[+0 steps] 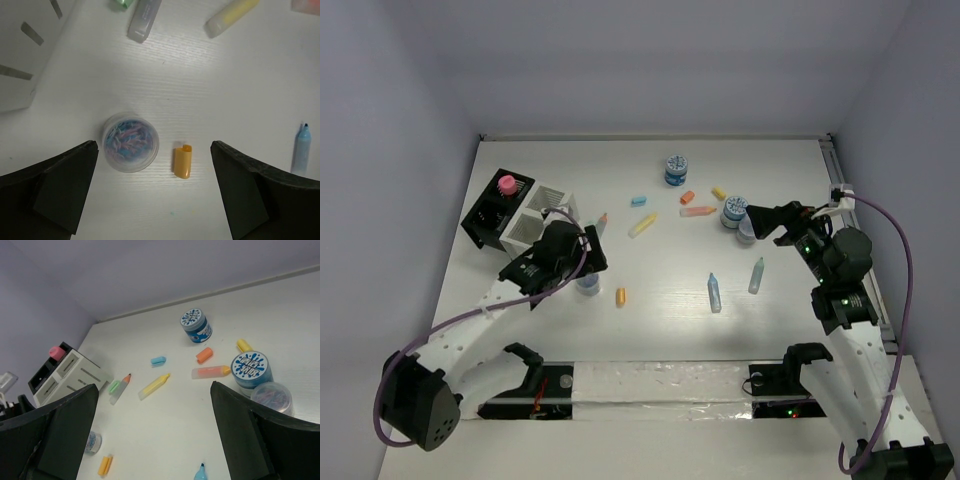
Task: Sort the stationery into containers
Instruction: Pick up the stationery from the center of the board, then place the stationery in the storage box, then pick up the stationery from the center of the board.
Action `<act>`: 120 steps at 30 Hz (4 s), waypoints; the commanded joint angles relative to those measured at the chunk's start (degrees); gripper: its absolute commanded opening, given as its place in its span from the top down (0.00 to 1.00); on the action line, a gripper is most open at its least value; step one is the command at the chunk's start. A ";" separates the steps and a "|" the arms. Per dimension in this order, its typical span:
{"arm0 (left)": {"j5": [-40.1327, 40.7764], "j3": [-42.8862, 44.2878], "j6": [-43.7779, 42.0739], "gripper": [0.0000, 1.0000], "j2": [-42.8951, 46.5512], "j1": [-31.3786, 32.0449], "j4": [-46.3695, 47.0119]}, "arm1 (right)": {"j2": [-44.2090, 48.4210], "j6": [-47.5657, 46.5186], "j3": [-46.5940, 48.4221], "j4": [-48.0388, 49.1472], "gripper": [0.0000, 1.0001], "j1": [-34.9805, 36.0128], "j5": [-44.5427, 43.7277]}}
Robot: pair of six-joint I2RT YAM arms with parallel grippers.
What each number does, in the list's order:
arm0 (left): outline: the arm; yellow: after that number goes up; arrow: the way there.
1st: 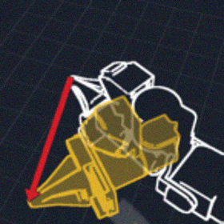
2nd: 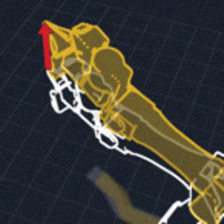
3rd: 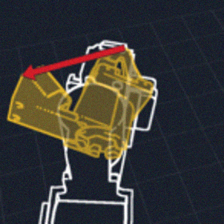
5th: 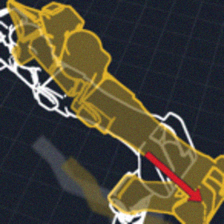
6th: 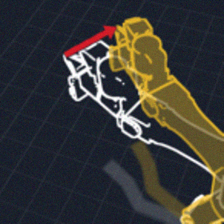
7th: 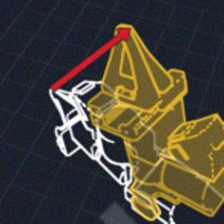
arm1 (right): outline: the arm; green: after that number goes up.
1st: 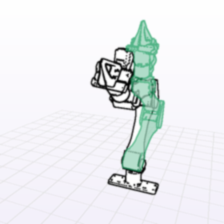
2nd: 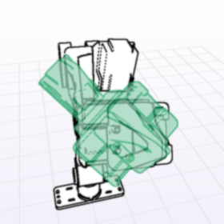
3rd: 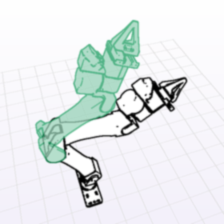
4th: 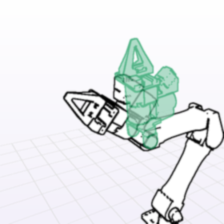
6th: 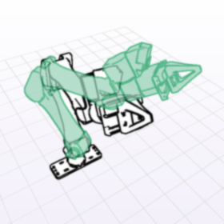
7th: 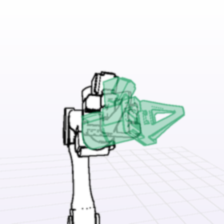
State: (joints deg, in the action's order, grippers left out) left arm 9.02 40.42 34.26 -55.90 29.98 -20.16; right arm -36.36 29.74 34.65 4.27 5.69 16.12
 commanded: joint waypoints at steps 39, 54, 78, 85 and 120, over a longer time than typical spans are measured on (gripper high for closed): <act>14.99 23.63 -8.24 0.66 -4.49 -4.19 -8.85 | 1.47 -1.08 1.38 0.30 0.00 0.90 0.40; 9.00 27.07 -12.64 0.64 -10.01 -33.75 4.08 | 1.82 -1.96 1.65 -0.14 0.00 2.48 -1.27; 10.32 23.74 -11.41 0.59 -19.42 -39.82 9.44 | 1.73 -2.23 1.73 -0.32 0.00 2.48 -1.44; 11.81 20.66 -11.23 0.56 -19.16 -39.82 10.85 | 1.82 -2.49 1.91 -0.84 0.00 2.48 -2.50; 4.69 24.79 -9.22 0.19 -5.10 -12.95 13.83 | -4.77 -4.16 4.89 -7.17 0.00 2.48 -8.11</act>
State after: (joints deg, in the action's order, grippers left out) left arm 12.64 64.23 23.73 -61.12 12.40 -8.12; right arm -39.13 26.98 36.32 -0.47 7.62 10.87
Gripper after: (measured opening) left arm 0.806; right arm 0.995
